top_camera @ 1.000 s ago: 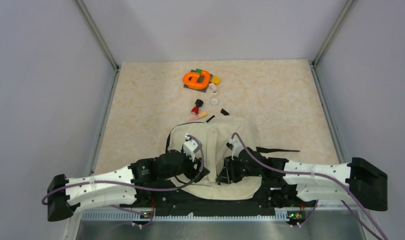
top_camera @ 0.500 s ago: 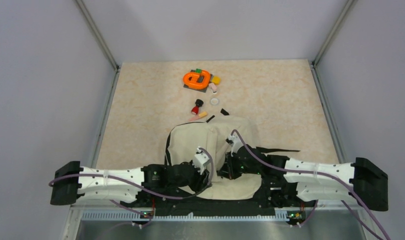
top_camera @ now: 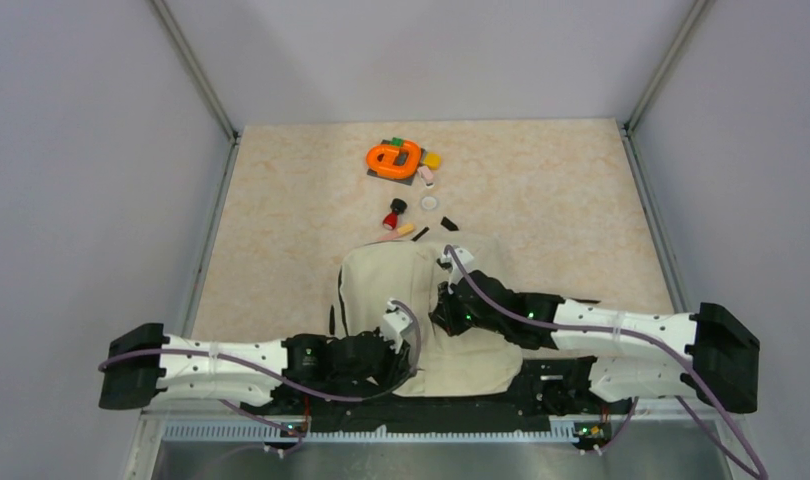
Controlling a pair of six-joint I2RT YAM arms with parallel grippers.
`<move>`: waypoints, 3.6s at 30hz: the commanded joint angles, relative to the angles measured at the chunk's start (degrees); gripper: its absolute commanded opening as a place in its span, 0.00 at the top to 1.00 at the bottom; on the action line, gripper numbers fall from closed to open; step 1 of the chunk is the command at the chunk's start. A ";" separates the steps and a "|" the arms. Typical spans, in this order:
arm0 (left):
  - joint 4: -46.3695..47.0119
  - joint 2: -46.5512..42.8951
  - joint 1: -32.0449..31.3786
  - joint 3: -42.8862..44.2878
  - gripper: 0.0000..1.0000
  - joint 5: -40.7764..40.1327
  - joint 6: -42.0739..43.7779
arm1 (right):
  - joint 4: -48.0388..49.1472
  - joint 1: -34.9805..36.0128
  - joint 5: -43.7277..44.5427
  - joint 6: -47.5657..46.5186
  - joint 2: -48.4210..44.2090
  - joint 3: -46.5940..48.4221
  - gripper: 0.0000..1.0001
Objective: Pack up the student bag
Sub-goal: Unzip the student bag at the center of the board.
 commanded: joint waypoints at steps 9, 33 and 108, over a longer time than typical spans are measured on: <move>-3.49 -5.28 -0.62 6.19 0.56 -15.52 -8.69 | 6.80 -7.35 2.94 -6.63 0.37 4.04 1.00; -11.33 19.22 -0.53 23.95 0.24 -39.89 -18.30 | 7.73 -7.29 0.67 -6.29 -0.86 3.33 1.00; -21.32 24.97 17.66 36.04 0.33 -23.46 -3.70 | 2.63 -27.07 -6.95 -19.62 -1.27 13.25 0.40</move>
